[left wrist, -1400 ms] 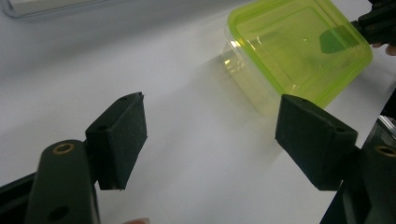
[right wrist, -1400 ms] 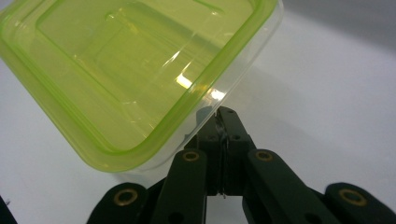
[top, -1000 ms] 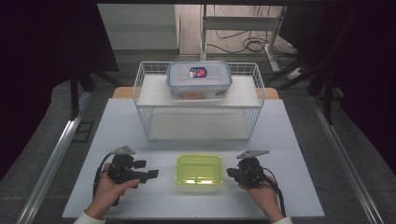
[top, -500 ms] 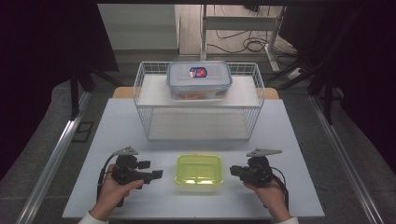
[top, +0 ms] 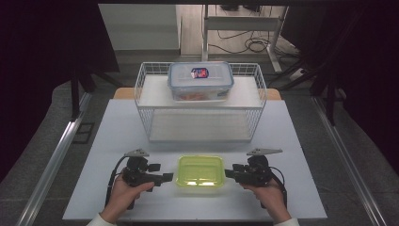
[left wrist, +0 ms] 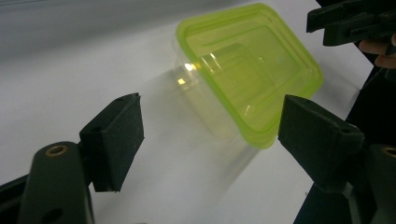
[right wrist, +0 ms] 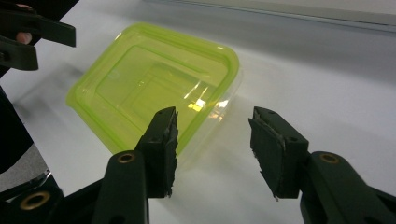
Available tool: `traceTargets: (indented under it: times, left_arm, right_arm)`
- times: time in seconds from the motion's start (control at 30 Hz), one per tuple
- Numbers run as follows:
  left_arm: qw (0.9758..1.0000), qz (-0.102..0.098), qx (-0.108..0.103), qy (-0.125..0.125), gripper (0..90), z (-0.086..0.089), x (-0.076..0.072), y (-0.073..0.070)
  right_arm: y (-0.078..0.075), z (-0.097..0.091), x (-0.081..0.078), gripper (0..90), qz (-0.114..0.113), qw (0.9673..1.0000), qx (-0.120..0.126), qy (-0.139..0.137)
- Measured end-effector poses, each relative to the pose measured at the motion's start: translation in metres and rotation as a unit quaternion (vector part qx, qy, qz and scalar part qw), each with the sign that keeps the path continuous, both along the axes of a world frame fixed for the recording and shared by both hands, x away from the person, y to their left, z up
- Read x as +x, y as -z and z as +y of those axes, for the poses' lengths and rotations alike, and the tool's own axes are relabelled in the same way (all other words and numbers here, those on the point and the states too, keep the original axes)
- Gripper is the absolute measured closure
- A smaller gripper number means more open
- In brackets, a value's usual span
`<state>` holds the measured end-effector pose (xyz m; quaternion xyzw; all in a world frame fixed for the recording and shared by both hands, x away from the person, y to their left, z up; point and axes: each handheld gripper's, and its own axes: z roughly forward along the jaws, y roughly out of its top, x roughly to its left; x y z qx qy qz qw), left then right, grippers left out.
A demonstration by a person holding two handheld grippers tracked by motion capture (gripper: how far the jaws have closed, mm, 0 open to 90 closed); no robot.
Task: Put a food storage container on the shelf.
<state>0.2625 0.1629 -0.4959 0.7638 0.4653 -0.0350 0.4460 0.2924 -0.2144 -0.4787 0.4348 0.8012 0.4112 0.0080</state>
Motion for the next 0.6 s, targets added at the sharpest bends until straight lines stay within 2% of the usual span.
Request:
traceTargets:
  times: [0.23,0.43,0.6]
  left_arm:
    - [0.9999,0.015,-0.008,0.0,22.9,-0.011,0.007,0.003]
    - [0.9993,0.029,-0.022,-0.005,23.0,-0.015,0.014,0.005]
    - [0.9993,0.029,-0.022,-0.007,23.0,-0.02,0.016,0.004]
  right_arm:
    - [0.002,0.005,0.003,49.9,0.008,1.0,0.001,-0.003]
    - [0.005,0.009,0.007,49.6,0.013,0.9999,0.001,-0.001]
    - [0.006,0.009,0.009,49.4,0.019,0.9998,0.01,0.001]
